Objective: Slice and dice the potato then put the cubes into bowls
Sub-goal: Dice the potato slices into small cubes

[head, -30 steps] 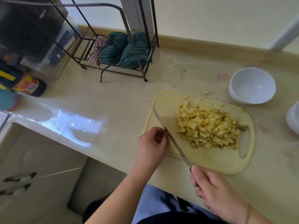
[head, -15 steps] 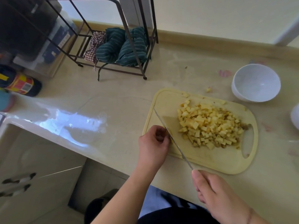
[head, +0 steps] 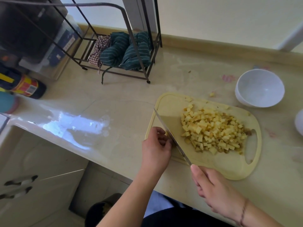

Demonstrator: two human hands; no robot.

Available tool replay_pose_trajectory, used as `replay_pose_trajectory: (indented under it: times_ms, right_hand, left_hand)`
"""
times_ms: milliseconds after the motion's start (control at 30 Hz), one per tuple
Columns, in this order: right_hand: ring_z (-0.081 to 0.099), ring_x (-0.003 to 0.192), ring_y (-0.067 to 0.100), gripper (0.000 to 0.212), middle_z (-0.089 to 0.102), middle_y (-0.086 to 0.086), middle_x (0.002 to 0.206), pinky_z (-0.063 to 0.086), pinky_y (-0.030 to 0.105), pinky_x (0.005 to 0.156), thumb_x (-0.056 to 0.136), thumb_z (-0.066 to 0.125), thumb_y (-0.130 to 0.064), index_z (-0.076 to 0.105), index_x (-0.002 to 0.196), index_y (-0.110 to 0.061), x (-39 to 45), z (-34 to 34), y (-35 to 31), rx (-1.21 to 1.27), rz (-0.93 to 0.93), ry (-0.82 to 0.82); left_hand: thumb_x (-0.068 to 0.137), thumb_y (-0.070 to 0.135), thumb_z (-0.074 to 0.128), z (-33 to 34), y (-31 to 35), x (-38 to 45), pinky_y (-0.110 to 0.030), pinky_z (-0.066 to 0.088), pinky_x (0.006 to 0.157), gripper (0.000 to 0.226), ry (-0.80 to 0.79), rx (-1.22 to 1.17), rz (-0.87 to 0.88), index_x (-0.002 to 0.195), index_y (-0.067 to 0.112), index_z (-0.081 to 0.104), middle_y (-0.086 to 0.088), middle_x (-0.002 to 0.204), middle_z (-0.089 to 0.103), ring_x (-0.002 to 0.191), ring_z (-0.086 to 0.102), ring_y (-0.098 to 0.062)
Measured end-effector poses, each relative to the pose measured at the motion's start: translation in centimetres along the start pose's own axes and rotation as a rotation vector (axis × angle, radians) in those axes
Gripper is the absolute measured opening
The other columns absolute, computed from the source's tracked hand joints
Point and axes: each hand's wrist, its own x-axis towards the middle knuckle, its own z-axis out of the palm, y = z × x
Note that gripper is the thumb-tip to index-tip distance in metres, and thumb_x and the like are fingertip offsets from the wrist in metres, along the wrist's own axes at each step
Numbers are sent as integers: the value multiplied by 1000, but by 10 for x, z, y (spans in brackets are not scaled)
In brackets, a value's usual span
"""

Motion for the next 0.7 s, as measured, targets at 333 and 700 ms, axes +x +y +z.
replay_pose_trajectory:
  times_ms: [333, 700]
  right_hand:
    - [35, 47, 5, 52, 37, -9, 50, 34, 25, 51, 83, 33, -66, 41, 64, -18, -1, 4, 7, -12, -29, 44]
    - [47, 52, 8, 51, 52, -1, 55, 44, 37, 64, 93, 37, -58, 47, 62, -19, -3, 6, 8, -66, -56, 114]
  left_hand:
    - [81, 19, 50, -54, 63, 17, -26, 47, 81, 30, -294, 460, 885, 109, 14, 61, 7, 99, 66, 86, 59, -14]
    - [103, 30, 37, -12, 118, 62, -32, 36, 65, 29, -1012, 1241, 469, 88, 17, 57, 5, 81, 51, 71, 47, -11]
